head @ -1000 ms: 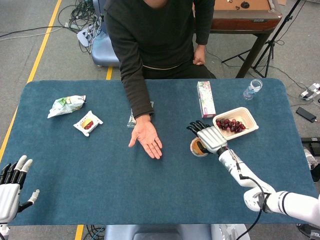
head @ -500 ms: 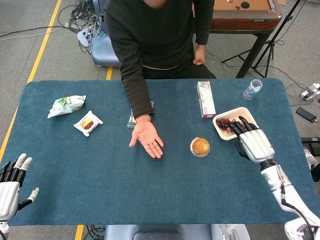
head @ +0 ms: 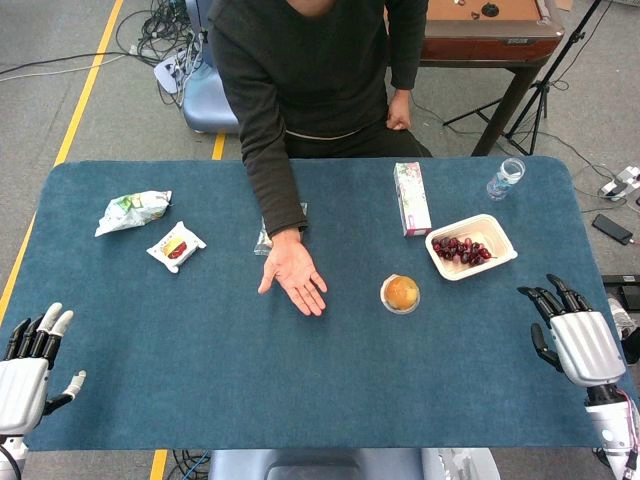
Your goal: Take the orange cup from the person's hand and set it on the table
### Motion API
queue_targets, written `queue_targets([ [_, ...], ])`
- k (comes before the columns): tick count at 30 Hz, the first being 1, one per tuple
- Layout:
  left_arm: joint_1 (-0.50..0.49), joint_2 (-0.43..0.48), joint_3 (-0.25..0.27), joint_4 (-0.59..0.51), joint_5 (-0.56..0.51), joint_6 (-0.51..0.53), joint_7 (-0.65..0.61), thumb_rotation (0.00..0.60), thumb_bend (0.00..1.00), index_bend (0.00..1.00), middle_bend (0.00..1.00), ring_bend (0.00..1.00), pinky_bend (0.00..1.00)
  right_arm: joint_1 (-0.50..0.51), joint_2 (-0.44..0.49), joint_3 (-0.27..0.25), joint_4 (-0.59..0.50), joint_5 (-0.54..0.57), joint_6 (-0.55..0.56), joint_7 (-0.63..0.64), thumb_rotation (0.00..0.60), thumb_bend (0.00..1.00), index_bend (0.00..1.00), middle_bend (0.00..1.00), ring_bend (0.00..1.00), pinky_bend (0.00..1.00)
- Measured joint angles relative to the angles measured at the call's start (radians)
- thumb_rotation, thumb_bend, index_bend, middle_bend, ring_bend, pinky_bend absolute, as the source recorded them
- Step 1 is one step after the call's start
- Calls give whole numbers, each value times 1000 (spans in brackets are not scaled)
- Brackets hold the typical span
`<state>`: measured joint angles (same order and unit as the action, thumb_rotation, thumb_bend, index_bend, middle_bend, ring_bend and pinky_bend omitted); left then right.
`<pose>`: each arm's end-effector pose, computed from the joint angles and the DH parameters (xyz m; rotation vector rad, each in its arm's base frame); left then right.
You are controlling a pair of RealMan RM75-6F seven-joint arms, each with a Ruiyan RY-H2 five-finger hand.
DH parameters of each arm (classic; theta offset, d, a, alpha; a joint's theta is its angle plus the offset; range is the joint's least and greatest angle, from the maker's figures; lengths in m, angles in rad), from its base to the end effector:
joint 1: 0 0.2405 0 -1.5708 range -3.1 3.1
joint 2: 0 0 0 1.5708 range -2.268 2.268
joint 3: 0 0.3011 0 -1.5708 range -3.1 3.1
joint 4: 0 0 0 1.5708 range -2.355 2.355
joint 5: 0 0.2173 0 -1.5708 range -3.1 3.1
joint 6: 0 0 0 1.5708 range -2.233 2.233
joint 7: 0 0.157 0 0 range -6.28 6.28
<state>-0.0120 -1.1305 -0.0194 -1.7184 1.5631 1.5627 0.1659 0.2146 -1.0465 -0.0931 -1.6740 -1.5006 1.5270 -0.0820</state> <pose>-0.3333 0.1652 0.1627 -1.3871 -0.8521 -0.8772 -0.3319 -0.2105 0.1794 1.5343 -0.8132 0.8590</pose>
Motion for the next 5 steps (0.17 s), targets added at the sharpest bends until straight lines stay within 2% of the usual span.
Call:
queue_targets([
  [5, -3, -2, 1, -3, 3, -2, 4, 600, 299, 24, 0, 0, 0, -26, -2, 2, -4, -27, 8, -3, 600, 592, 202, 287, 92, 242],
])
